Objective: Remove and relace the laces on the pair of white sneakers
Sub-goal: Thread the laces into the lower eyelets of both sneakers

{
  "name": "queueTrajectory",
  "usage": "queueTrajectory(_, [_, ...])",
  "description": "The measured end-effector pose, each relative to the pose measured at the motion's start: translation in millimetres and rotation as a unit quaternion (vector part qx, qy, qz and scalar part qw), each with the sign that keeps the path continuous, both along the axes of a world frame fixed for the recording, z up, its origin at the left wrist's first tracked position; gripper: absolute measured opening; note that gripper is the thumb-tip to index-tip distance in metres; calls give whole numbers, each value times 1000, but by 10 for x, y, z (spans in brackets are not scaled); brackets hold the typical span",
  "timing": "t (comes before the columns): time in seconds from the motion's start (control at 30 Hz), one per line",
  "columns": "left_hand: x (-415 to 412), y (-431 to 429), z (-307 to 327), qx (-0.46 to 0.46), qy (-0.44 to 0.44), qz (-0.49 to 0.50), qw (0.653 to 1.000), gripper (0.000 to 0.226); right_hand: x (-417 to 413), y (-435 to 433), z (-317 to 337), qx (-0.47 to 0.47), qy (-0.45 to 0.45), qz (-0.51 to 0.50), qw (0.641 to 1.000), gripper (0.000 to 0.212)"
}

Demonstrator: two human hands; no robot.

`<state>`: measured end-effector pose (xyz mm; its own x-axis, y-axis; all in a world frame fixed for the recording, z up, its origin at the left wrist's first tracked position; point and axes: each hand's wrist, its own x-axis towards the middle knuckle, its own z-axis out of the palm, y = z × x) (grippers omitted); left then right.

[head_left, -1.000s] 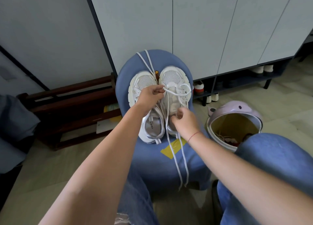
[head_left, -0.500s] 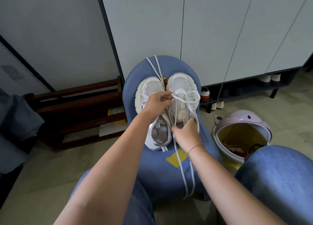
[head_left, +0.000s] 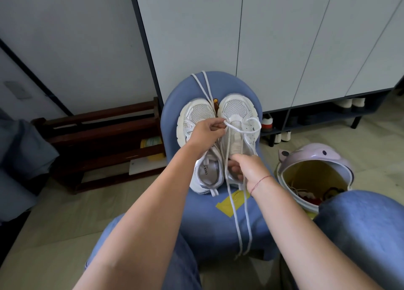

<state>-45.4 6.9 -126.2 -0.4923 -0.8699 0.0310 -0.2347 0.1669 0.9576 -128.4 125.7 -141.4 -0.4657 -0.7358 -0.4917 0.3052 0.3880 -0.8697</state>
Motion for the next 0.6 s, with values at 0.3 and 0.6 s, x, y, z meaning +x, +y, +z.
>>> queueTrajectory(0.3, [-8, 8, 6, 2, -5, 6, 1000, 38, 52, -26, 37, -13, -100, -1, 995, 19])
queueTrajectory(0.6, [-13, -1, -1, -5, -8, 7, 1000, 38, -22, 130, 171, -76, -305, -46, 948, 22])
